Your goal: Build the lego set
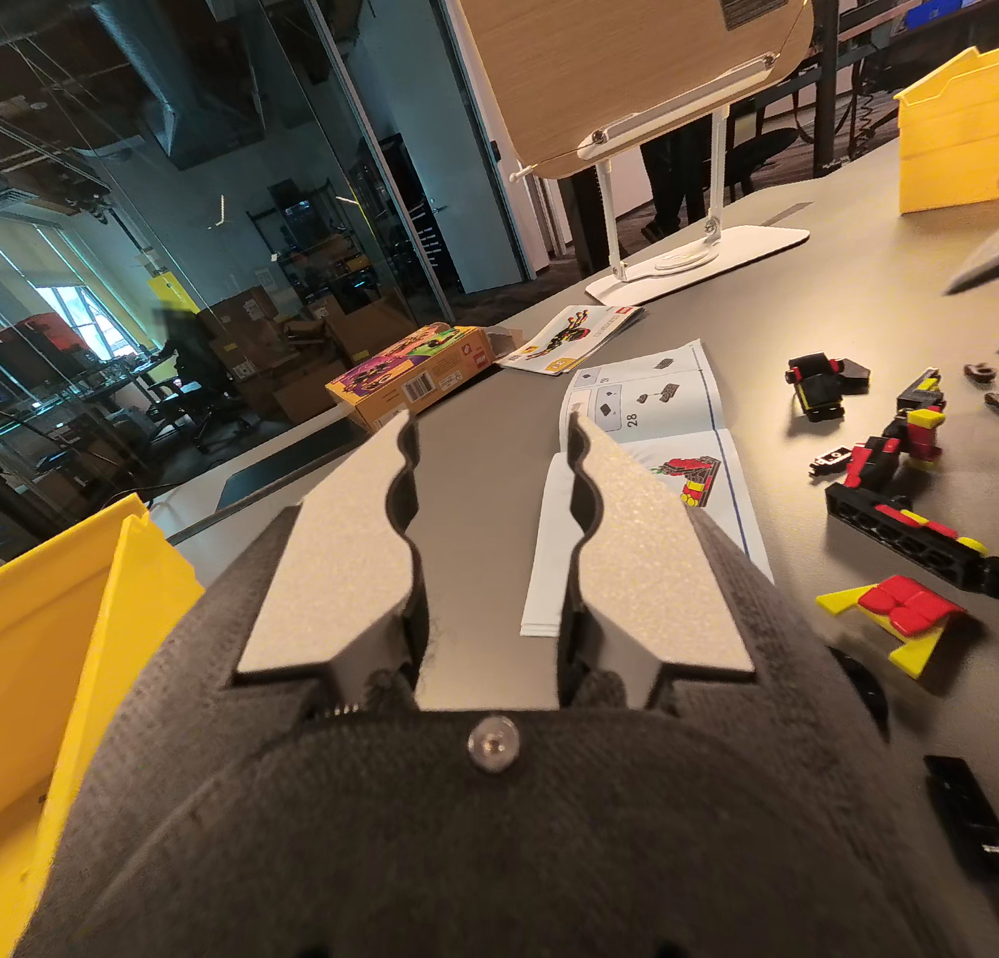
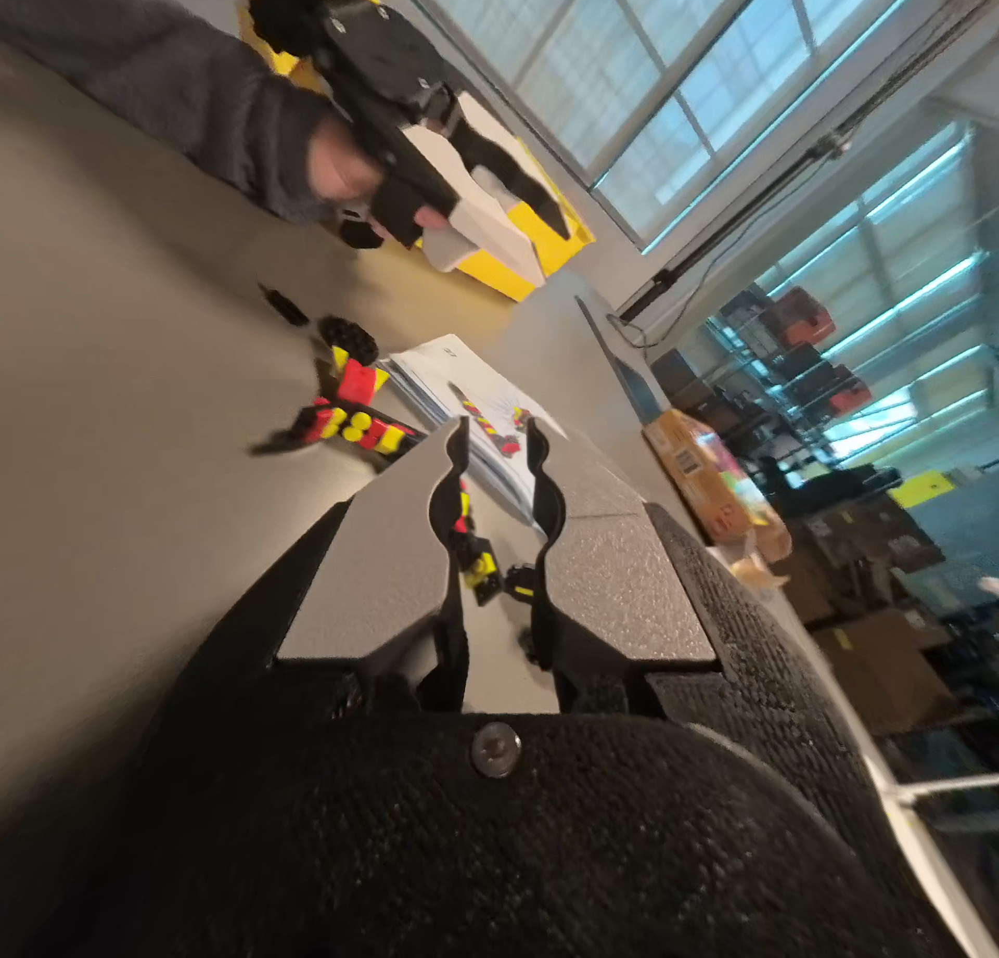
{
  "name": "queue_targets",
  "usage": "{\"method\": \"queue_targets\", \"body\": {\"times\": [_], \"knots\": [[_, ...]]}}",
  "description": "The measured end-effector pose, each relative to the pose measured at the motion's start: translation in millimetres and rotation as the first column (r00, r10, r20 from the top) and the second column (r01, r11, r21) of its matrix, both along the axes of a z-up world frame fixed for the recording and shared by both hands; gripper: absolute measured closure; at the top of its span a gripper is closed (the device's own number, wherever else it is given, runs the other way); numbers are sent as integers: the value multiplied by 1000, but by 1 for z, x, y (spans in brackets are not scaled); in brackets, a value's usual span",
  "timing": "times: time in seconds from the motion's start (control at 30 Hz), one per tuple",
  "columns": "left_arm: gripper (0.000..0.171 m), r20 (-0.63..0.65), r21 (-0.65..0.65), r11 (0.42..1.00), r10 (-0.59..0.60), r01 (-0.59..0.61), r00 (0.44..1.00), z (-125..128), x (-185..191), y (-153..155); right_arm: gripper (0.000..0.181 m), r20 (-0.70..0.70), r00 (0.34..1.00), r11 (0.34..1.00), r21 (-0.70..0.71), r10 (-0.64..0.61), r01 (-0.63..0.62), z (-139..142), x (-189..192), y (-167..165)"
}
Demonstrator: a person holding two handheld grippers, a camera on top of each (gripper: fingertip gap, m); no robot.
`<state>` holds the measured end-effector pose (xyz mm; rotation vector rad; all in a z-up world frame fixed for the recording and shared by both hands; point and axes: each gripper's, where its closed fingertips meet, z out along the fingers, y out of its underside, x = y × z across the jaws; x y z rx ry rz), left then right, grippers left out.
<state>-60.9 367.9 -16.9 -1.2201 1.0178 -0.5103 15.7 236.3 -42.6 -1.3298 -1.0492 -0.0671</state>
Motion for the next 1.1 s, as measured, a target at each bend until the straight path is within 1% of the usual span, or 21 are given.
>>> {"method": "queue_targets", "body": {"times": [0.03,0.07,0.1,0.13,0.17,0.2,0.23,0.3,0.33,0.43,0.5,0.63,0.73,0.83,0.9,1.03,1.1], "knots": [[117,-1,-1,1000,-2,2,1000,0,0,0,165,-13,1000,999,-46,2,-3,-1,-5,-3],[117,-2,-1,1000,-5,5,1000,0,1,-1,164,-43,999,992,-127,-8,2,-4,-10,-4],[117,-2,-2,1000,-7,7,1000,0,1,-1,162,-88,995,967,-255,-38,14,-10,-15,-5],[117,-1,-3,1000,-9,9,1000,0,1,-1,156,-127,988,908,-419,-87,26,-21,-21,-7],[117,0,-4,1000,-12,12,1000,0,1,-2,145,-144,981,823,-567,-133,28,-33,-28,-11],[117,1,-6,1000,-15,15,1000,0,2,-2,144,-153,974,752,-658,-167,25,-43,-33,-16],[117,2,-9,1000,-18,19,1000,0,2,-2,144,-167,966,720,-693,-199,28,-47,-37,-19],[117,3,-11,1000,-24,24,1000,0,3,-3,146,-194,952,709,-704,-236,32,-52,-47,-23],[117,3,-11,1000,-27,27,1000,0,3,-4,146,-186,949,702,-711,-256,50,-55,-50,-25],[117,-1,-11,999,-34,34,999,-1,4,-5,148,-93,941,703,-689,-327,176,-65,-46,-19],[117,-3,-9,999,-36,36,999,-1,5,-6,157,-83,929,719,-659,-361,221,-63,-42,-14],[117,-7,0,999,-33,33,999,-1,4,-8,173,-46,927,722,-641,-373,259,-64,-31,-14],[117,-5,-4,999,-35,35,999,-1,4,-8,173,-59,934,730,-642,-352,235,-63,-23,-20],[117,-8,-11,999,-39,38,999,-2,5,-8,174,-33,944,729,-645,-327,230,-65,-6,-25],[118,-11,-11,999,-45,45,999,-2,6,-10,174,-25,937,710,-660,-348,246,-66,15,-26],[118,-16,-2,999,-54,54,998,-2,7,-13,174,-111,917,663,-725,-383,189,-64,46,-30],[118,-21,1,998,-57,57,998,-3,8,-14,173,-122,904,654,-731,-410,197,-64,59,-31]]}}
